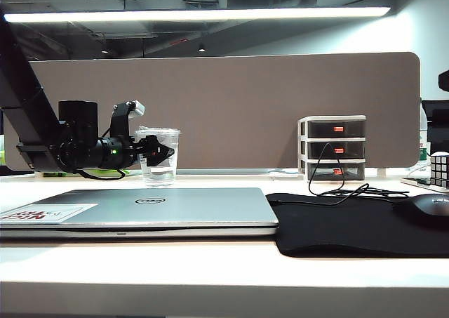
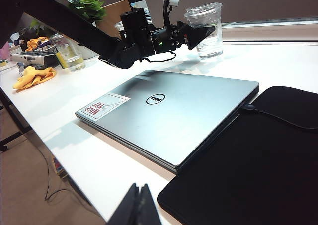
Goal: Pick up the coffee cup and place it on the left side of the laptop.
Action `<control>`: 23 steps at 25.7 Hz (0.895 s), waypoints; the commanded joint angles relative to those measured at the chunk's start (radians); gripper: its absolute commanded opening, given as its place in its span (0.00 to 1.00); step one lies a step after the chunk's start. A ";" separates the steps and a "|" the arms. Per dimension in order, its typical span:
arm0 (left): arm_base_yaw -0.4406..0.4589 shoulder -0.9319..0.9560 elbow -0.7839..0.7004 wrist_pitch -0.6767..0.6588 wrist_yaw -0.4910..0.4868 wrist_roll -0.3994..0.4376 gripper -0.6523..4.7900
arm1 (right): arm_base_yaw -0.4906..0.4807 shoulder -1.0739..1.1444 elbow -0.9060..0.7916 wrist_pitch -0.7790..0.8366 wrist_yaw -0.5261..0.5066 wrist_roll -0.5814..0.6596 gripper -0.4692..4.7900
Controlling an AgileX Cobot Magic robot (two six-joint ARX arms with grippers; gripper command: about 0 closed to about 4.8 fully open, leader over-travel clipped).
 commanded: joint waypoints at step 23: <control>0.158 -0.530 -0.651 0.177 0.018 0.018 0.73 | 0.000 -0.002 -0.005 0.011 0.000 -0.004 0.09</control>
